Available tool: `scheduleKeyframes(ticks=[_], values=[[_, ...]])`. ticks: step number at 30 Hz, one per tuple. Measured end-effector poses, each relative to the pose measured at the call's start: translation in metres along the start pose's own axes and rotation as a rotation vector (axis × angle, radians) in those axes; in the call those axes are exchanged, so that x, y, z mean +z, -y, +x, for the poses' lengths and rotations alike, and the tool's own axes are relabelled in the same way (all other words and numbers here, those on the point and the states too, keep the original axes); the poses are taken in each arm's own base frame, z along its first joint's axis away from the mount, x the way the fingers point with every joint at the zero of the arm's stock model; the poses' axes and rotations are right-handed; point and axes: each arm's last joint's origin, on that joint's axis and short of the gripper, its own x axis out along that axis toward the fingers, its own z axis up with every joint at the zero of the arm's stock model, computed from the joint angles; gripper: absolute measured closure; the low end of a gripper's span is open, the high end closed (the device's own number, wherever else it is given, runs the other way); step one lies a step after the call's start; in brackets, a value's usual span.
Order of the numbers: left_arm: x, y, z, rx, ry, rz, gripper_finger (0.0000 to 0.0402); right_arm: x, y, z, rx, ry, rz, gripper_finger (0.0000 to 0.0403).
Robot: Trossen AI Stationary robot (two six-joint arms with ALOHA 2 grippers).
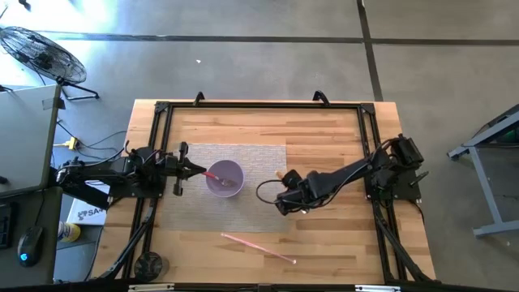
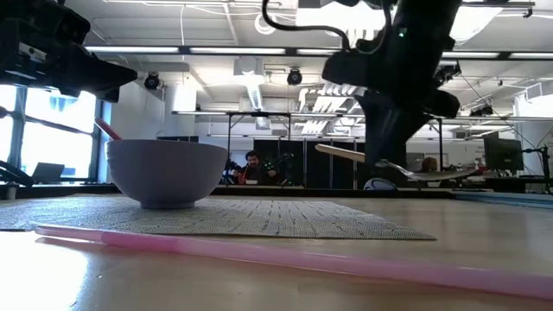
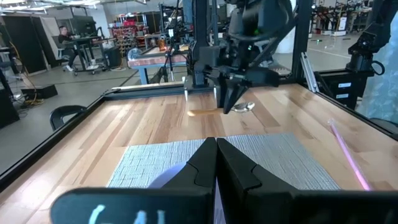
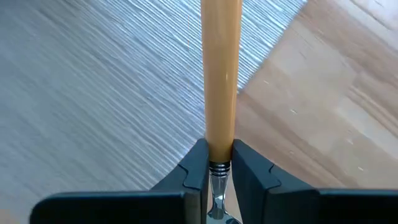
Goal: Pick & Place Utensil
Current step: Put the yellow spoon into the purple bowl on the brown placemat
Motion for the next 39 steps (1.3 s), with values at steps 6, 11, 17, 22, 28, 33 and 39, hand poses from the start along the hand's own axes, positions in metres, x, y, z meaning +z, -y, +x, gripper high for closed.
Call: scheduleKeyframes(ticks=[6, 11, 17, 22, 28, 33, 39], values=[[0.0, 0.0, 0.0, 0.0, 0.0, 0.0, 0.04, 0.017, -0.011, -0.006, 0.082, 0.086, 0.005, 0.0364], [0.0, 0.0, 0.0, 0.0, 0.0, 0.0, 0.04, 0.047, -0.026, -0.025, 0.149, 0.262, -0.04, 0.0361], [0.0, 0.0, 0.0, -0.001, 0.0, 0.0, 0.04, 0.097, -0.04, -0.033, 0.233, 0.45, -0.076, 0.0362], [0.0, 0.0, 0.0, 0.001, -0.001, 0.0, 0.04, 0.131, -0.056, -0.015, 0.263, 0.524, -0.085, 0.0359], [0.0, 0.0, 0.0, 0.004, -0.001, 0.0, 0.04, 0.159, -0.083, 0.014, 0.299, 0.516, -0.093, 0.036], [0.0, 0.0, 0.0, 0.005, -0.001, 0.0, 0.04, 0.174, -0.109, 0.037, 0.346, 0.521, -0.122, 0.0357], [0.0, 0.0, 0.0, 0.008, -0.002, 0.0, 0.04, 0.173, -0.12, 0.074, 0.329, 0.462, -0.138, 0.0356]])
